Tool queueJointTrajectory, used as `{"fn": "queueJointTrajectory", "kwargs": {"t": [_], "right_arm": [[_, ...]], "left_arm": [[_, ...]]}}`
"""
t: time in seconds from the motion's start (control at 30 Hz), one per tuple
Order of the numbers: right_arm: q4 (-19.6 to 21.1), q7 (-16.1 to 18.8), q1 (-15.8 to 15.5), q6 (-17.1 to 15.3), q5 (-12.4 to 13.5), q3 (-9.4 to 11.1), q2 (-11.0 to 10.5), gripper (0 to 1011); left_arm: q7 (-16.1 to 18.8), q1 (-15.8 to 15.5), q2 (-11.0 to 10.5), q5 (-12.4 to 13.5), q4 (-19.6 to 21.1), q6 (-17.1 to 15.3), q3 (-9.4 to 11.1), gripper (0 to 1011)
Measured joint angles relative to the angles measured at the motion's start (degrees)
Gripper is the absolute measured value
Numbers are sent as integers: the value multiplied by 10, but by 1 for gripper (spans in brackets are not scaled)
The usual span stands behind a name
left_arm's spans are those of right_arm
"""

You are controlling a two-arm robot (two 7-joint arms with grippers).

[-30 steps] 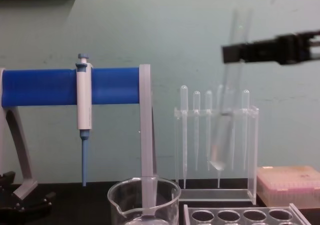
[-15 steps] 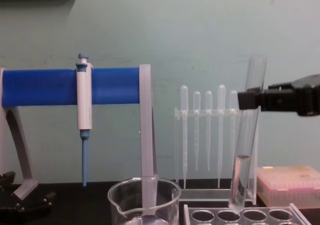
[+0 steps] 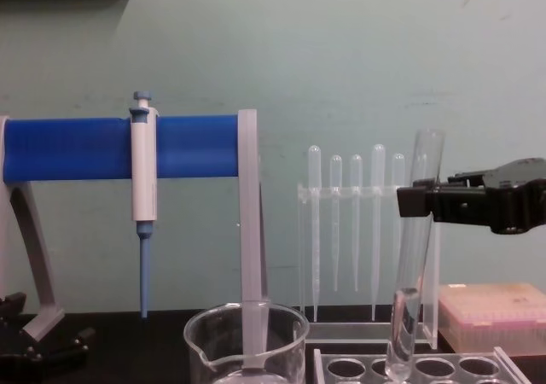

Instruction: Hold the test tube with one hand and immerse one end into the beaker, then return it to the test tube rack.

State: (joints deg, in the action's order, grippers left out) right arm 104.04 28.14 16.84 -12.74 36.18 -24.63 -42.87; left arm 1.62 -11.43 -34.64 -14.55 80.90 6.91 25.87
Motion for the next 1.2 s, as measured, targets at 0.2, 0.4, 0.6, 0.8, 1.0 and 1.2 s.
{"fn": "queueJointTrajectory", "kwargs": {"t": [0.2,0.4,0.6,0.8,1.0,1.2], "right_arm": [[-9,-1,-1,3,-9,-4,6,241],[-19,-1,-3,6,-20,-6,12,241],[-29,-1,-5,10,-30,-10,18,241],[-37,3,-10,13,-40,-14,22,241],[-43,7,-14,15,-49,-18,27,241],[-49,8,-16,19,-61,-20,31,241]], "left_arm": [[0,0,0,0,0,0,0,1000],[0,0,0,0,0,0,0,1000],[0,0,0,0,0,0,0,1000],[0,0,0,0,0,0,0,1000],[0,0,0,0,0,0,0,1000],[0,0,0,0,0,0,0,1000]]}}
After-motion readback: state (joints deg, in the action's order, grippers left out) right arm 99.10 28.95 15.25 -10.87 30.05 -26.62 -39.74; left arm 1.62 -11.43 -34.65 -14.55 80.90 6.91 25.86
